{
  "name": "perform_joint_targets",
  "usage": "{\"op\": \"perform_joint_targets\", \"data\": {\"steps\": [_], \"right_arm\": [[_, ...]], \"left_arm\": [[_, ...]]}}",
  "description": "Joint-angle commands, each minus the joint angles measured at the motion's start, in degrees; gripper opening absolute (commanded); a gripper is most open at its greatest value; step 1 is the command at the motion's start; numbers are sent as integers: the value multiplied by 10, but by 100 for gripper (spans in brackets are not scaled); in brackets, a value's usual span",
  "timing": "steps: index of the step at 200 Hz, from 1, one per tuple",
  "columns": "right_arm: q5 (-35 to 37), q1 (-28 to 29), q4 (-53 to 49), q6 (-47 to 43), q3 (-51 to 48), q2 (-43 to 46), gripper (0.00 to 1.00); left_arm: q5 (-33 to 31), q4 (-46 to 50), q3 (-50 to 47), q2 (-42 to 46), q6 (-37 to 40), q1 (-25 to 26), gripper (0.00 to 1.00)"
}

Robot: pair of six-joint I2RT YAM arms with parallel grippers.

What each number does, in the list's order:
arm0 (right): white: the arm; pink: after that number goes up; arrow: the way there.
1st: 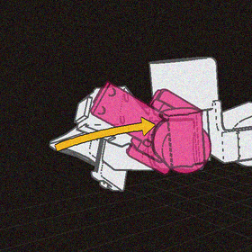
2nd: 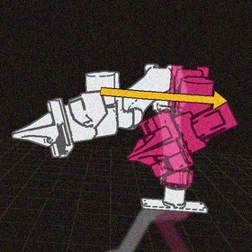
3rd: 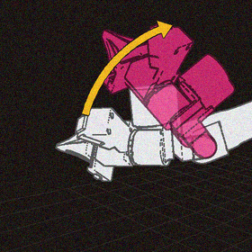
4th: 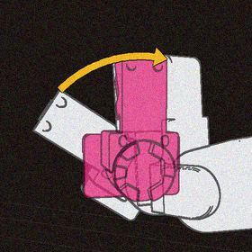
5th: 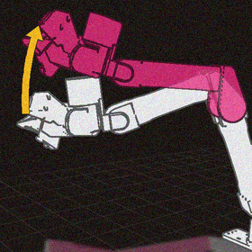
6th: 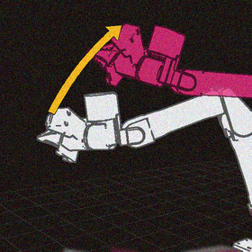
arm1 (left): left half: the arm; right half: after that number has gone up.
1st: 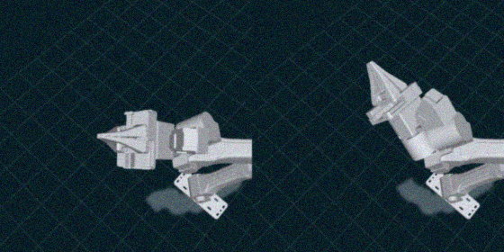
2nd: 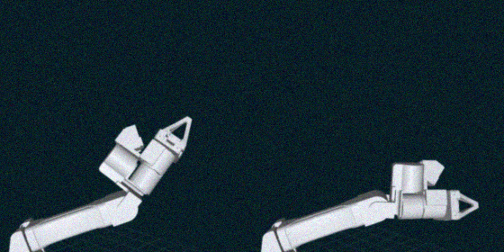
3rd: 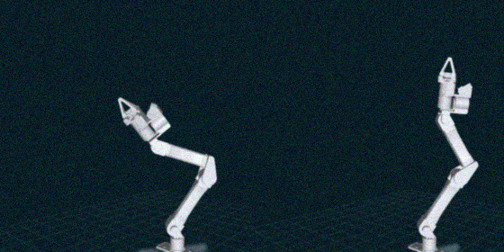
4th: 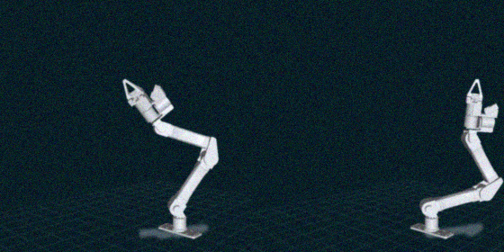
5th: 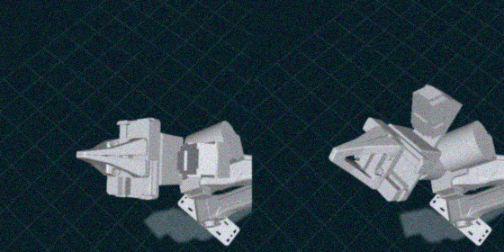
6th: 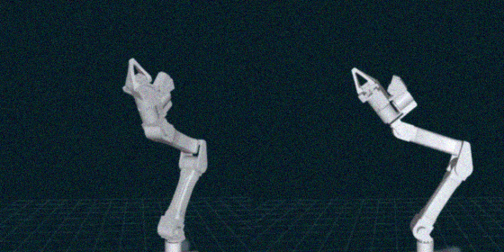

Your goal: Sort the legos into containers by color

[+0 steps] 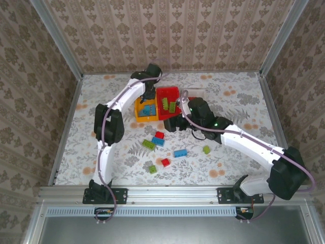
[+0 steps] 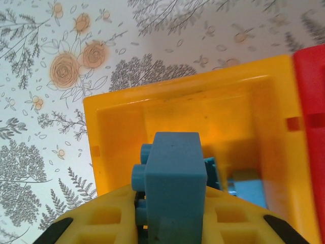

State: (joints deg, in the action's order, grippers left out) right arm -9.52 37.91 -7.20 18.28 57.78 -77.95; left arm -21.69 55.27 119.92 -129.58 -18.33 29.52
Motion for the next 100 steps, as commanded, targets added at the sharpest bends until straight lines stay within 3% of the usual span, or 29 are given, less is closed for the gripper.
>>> {"op": "perform_joint_targets", "data": {"steps": [1,33,67,100], "right_arm": [[-23,1,59,22,27,-29,91],[-35,0,76,42,40,-54,91],[-37,0,75,45,32,-53,92],[-38,1,76,41,22,-52,92]], "left_arm": [[-49,60,32,-19,-10,-3,22],[-54,68,35,-41,-15,-3,25],[-45,72,36,-38,-19,2,53],[-38,69,34,4,-19,12,58]]}}
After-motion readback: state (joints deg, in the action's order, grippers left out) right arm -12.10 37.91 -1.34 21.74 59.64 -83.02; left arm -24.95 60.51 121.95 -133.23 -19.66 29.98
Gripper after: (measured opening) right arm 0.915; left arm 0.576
